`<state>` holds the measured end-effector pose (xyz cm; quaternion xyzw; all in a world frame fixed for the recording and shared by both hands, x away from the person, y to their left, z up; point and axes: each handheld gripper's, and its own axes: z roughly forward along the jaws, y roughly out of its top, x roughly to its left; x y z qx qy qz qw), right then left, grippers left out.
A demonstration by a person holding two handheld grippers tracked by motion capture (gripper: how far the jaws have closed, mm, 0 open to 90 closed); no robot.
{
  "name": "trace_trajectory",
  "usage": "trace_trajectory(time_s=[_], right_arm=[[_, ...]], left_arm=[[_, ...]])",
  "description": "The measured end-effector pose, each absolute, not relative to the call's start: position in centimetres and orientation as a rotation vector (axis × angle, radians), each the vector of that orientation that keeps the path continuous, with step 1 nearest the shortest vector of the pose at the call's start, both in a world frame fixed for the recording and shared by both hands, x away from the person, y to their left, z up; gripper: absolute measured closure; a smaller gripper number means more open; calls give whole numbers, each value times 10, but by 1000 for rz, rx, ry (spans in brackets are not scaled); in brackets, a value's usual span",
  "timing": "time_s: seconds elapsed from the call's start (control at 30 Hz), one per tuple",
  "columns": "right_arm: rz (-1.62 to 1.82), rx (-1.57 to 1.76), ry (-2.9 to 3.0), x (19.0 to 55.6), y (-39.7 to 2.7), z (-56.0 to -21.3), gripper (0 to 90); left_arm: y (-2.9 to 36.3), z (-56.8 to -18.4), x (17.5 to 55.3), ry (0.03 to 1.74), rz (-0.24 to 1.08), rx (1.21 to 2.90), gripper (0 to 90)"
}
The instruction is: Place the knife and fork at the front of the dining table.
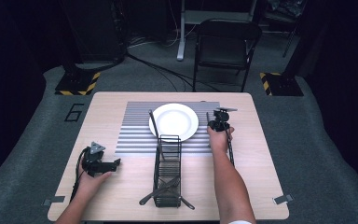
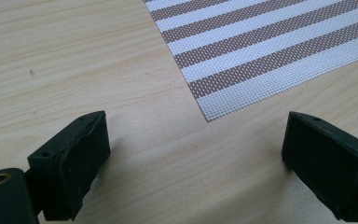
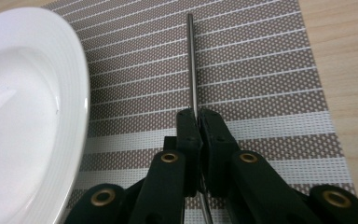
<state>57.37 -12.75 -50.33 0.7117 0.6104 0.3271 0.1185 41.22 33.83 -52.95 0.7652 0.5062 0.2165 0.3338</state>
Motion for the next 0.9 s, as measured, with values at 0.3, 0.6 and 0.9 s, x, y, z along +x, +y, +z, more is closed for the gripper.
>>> trace_trajectory(time_s=[0.3, 0.6, 0.9], right_arm=[[989, 2135, 1705, 573, -136, -505, 857], [983, 2144, 1709, 571, -143, -507, 838], [990, 2102, 1729, 564, -146, -507, 832]], left_arm=[[338, -529, 412, 1321, 565, 1998, 74], [338, -529, 412, 1321, 565, 1999, 74], [338, -529, 412, 1322, 565, 1998, 74]])
